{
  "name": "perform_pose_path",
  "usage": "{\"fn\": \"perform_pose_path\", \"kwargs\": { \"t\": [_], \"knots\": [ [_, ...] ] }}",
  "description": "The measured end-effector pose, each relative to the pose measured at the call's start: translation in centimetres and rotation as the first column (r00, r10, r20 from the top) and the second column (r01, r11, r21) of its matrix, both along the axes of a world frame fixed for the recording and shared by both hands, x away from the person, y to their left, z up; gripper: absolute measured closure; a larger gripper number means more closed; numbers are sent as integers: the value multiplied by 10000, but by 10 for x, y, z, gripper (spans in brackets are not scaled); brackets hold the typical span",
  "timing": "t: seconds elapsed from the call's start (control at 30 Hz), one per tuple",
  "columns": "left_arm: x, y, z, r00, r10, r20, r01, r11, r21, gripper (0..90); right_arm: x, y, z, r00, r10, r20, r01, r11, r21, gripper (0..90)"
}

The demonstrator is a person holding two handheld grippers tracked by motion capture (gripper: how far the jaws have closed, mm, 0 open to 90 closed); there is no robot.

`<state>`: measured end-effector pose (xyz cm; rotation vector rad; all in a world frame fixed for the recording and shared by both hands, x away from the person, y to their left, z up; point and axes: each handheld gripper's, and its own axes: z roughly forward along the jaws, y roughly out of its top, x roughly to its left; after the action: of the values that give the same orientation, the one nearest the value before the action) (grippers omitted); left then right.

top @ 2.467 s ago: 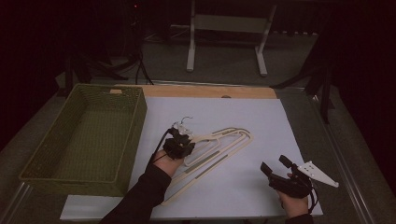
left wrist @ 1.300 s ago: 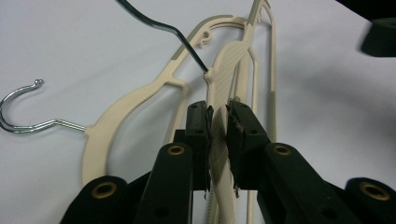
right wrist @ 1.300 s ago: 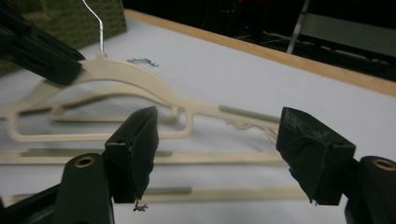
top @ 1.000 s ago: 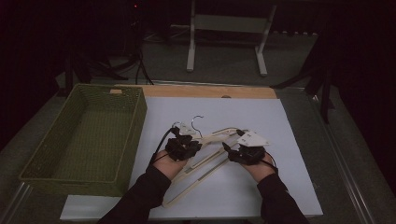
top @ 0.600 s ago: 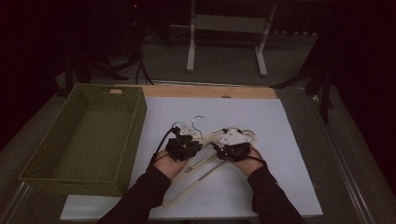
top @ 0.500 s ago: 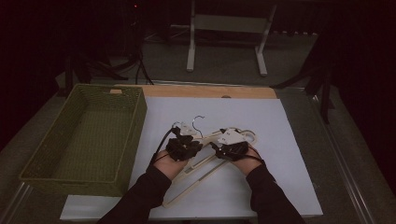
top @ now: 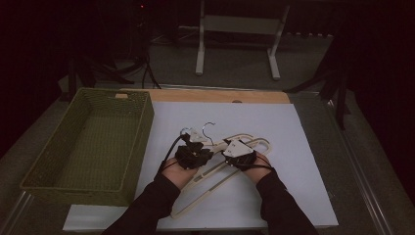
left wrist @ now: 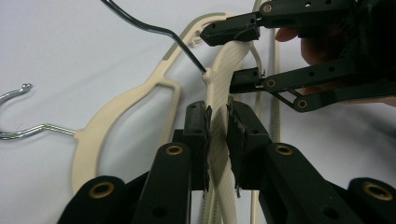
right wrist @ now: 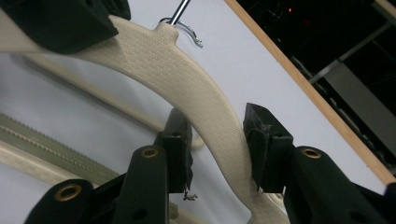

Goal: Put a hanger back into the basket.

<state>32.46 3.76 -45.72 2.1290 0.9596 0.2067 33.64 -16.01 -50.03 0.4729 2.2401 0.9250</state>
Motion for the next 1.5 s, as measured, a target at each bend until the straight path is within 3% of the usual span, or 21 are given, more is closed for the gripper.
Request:
{"fn": "perform_pose_path", "kwargs": {
  "t": [0.17,0.3,0.37,0.47,0.6,0.77,0.97,1.03,1.23,1.37,1.43,1.5],
  "knots": [
    [1,1,0,9999,36,-164,-38,9999,-118,730,-2,-3,-1,9998,129,167,-132,9997,221,639],
    [6,3,-3,9955,-176,-934,154,9996,-246,647,-4,-3,0,9994,238,260,-247,9991,346,642],
    [6,1,-6,9942,-291,-1039,277,9995,-155,643,-4,-5,1,9991,243,336,-260,9984,509,642],
    [6,0,-7,9935,-438,-1048,428,9990,-118,674,-4,-7,3,9989,315,350,-341,9965,766,644],
    [9,4,-6,9907,-554,-1241,535,9984,-189,815,-6,-11,5,9980,499,376,-531,9945,905,643],
    [10,4,-6,9880,-732,-1363,695,9971,-316,830,-6,-13,5,9974,607,401,-641,9938,904,643],
    [9,6,-6,9799,-1170,-1614,1041,9908,-861,851,-7,-16,6,9973,664,308,-691,9925,1006,636],
    [7,5,-5,9766,-1374,-1655,1204,9867,-1090,862,-7,-16,6,9975,640,300,-668,9923,1040,616],
    [5,5,-4,9700,-1715,-1725,1481,9789,-1404,873,-16,-23,14,9989,447,149,-463,9896,1364,396],
    [3,4,-4,9677,-1798,-1765,1533,9761,-1540,874,-25,-34,20,9993,357,61,-362,9855,1659,345],
    [1,3,-2,9687,-1783,-1724,1512,9756,-1594,874,-32,-43,23,9996,255,103,-270,9815,1898,344],
    [0,4,0,9696,-1763,-1697,1462,9735,-1761,874,-44,-58,28,10000,-10,83,-11,9682,2504,308]
  ]
}}
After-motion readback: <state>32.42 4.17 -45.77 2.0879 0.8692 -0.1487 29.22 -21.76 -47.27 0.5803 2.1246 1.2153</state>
